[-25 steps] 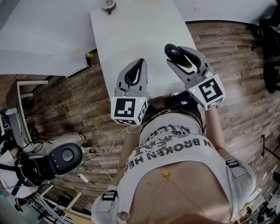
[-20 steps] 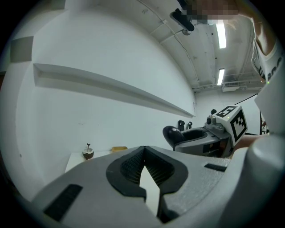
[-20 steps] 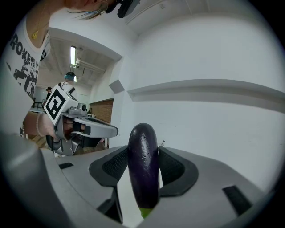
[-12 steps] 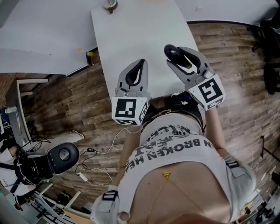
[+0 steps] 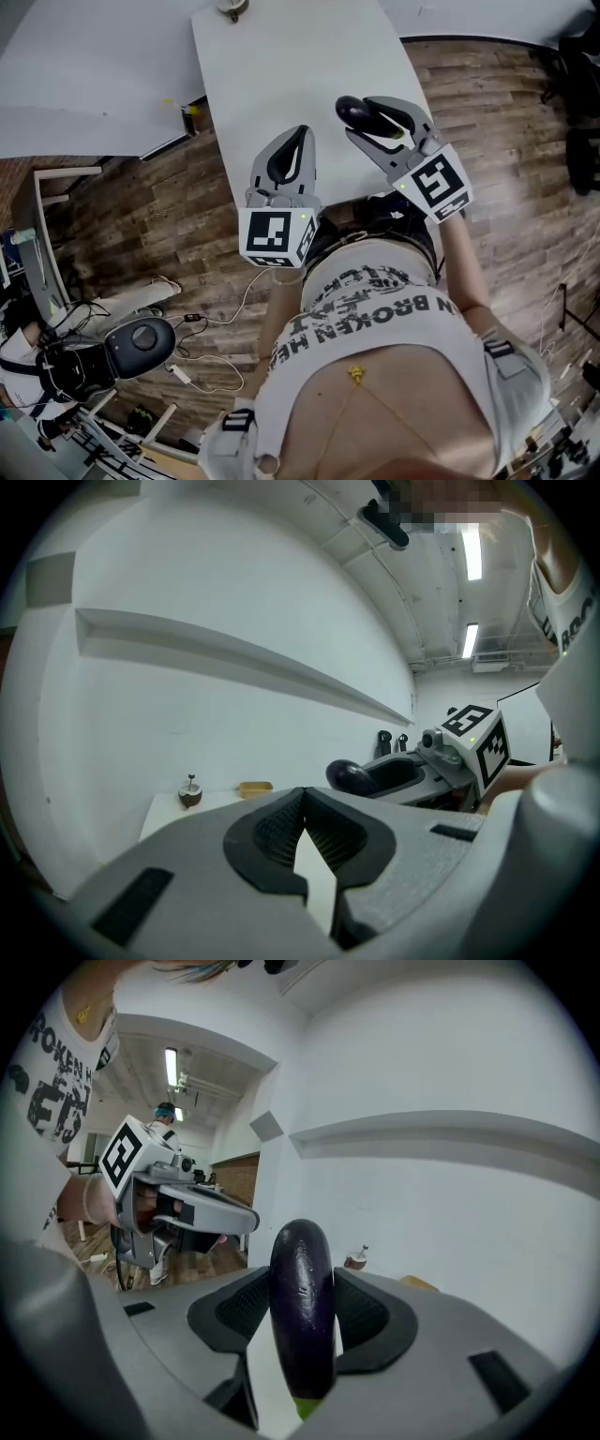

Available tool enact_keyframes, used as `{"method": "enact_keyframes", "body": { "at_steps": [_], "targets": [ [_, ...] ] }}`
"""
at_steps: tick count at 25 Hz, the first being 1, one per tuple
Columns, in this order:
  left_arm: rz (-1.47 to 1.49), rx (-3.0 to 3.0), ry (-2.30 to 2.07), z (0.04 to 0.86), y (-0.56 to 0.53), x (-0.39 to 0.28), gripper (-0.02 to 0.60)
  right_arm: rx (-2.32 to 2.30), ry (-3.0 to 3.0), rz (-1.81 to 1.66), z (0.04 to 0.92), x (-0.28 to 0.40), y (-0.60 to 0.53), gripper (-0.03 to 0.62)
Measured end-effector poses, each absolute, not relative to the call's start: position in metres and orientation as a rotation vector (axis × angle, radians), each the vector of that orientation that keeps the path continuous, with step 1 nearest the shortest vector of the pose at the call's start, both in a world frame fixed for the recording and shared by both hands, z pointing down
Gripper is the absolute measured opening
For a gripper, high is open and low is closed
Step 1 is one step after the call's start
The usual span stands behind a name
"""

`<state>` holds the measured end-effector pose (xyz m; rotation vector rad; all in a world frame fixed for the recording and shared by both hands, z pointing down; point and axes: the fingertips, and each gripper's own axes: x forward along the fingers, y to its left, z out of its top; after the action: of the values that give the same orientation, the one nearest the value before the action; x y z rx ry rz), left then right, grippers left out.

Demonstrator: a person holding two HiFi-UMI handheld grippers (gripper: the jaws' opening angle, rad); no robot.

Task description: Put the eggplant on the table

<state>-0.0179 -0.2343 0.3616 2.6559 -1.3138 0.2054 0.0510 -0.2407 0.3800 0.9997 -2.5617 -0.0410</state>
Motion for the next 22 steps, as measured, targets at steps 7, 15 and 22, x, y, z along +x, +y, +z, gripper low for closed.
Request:
{"method": "enact_keyframes", "body": {
  "at_steps": [7, 15, 22],
  "targets": [
    [0.221, 2.612, -1.363, 0.364, -0.223, -0.031, 0.005, 0.849, -2.504, -0.008, 0.422, 0.032, -0.232, 0.212],
    [0.248, 2.543, -1.413, 0.377, -0.218, -0.049, 0.005, 0.734, -2.44, 0.083, 0.484, 0.017, -0.235, 0.212],
    [0.265, 2.474, -1.444, 0.392, -0.216, -0.074, 0.005, 0.657, -2.4, 0.184, 0.535, -0.006, -0.24, 0.212]
  ]
}}
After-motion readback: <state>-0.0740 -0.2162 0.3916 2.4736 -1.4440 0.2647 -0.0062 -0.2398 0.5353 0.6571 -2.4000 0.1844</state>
